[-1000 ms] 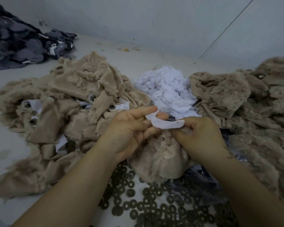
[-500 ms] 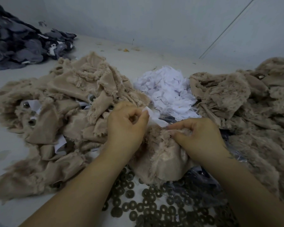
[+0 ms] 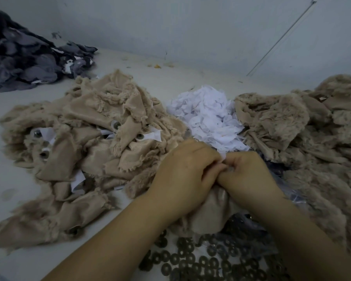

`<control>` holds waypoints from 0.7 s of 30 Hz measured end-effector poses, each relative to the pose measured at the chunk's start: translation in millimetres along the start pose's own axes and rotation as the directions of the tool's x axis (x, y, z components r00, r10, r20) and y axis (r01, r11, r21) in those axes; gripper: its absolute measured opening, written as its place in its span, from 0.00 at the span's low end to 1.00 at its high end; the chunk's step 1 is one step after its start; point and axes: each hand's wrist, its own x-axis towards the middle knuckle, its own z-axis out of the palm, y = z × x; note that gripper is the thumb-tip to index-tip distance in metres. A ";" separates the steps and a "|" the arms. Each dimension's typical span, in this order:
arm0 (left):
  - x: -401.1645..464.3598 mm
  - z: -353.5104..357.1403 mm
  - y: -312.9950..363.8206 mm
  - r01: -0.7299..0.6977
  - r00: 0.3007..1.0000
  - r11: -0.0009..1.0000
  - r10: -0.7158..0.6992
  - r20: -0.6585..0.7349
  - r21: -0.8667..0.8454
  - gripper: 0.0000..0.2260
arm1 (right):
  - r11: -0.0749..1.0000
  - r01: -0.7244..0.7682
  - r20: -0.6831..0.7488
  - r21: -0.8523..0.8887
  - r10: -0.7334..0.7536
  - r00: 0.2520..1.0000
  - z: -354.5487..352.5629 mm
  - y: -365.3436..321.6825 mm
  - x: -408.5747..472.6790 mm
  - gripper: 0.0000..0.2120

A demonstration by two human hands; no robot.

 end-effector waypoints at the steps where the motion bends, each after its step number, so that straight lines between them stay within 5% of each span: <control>1: -0.6 -3.6 -0.3 -0.013 0.999 0.998 0.015 0.039 -0.055 0.06 | 0.998 -0.017 -0.012 0.060 0.018 1.000 -1.1 3.1 1.1 0.07; 6: -5.1 -13.8 -1.9 0.121 0.984 0.954 -0.153 -0.095 -0.276 0.09 | 0.921 -0.052 -0.022 0.386 0.066 0.998 1.9 -1.2 -1.5 0.03; 10: -4.3 -12.8 -6.6 0.349 0.877 0.873 -0.432 -0.208 -0.340 0.05 | 0.929 -0.013 -0.089 0.371 0.050 0.995 3.9 0.7 0.5 0.05; 15: -3.2 -10.3 -14.5 0.651 0.723 0.593 -0.674 0.150 -0.474 0.07 | 0.957 0.004 -0.111 0.291 0.030 0.993 6.8 2.6 0.7 0.07; 18: -4.6 -9.0 -19.3 0.695 0.666 0.404 -0.673 0.322 -0.595 0.05 | 0.969 0.020 -0.131 0.244 0.013 0.991 8.6 2.5 0.2 0.06; 21: -5.8 -10.9 -17.2 0.643 0.681 0.314 -0.652 0.334 -0.698 0.02 | 0.980 0.025 -0.152 0.197 0.005 0.988 10.7 3.5 0.1 0.06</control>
